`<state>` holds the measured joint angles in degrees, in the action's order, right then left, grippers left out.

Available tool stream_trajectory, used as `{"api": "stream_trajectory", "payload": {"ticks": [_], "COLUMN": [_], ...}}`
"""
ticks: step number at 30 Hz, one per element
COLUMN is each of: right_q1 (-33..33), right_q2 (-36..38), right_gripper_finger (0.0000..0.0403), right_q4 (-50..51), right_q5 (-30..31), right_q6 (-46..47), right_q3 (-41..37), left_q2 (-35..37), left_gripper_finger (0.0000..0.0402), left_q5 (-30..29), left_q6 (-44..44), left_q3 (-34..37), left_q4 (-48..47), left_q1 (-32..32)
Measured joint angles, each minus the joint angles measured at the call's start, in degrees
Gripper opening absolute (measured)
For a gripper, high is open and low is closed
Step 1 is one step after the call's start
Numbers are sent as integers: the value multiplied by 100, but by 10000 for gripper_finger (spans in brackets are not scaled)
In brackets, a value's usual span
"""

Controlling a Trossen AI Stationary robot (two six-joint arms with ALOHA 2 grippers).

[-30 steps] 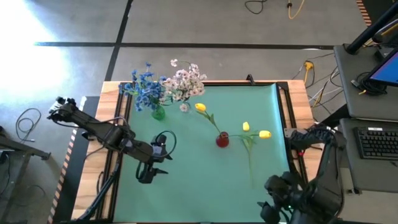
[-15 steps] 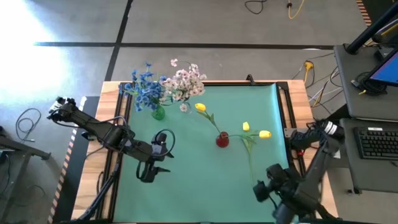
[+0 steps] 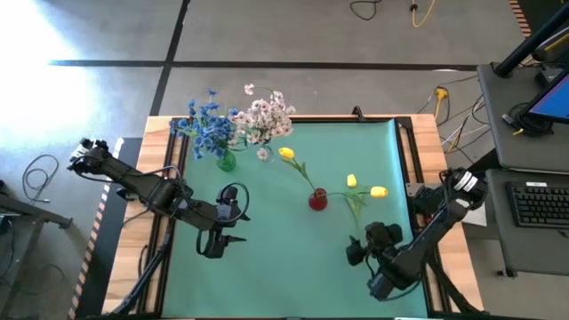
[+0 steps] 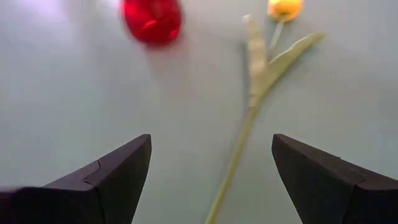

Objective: Sort flowers into vase by color
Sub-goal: Put the yellow flower into the red vase

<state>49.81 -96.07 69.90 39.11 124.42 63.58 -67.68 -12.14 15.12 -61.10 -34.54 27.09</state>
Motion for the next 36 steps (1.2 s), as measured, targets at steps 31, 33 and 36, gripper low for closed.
{"api": "stream_trajectory", "payload": {"ticks": [31,33,36], "right_q1": [-1136,-1135,-1135], "right_q2": [-166,-166,-166], "right_gripper_finger": [297,291,278], "right_q4": [-1745,-1773,-1775], "right_q5": [592,555,543], "right_q6": [-748,-700,-678], "right_q3": [-1863,-1901,-1929], "left_q2": [-11,-11,-11], "left_gripper_finger": [256,256,256], "left_q5": [-160,-291,-477], "left_q6": [-293,-380,-459], "left_q3": [0,0,0], "left_q4": [249,248,247], "left_q1": [-9,-9,-9]}}
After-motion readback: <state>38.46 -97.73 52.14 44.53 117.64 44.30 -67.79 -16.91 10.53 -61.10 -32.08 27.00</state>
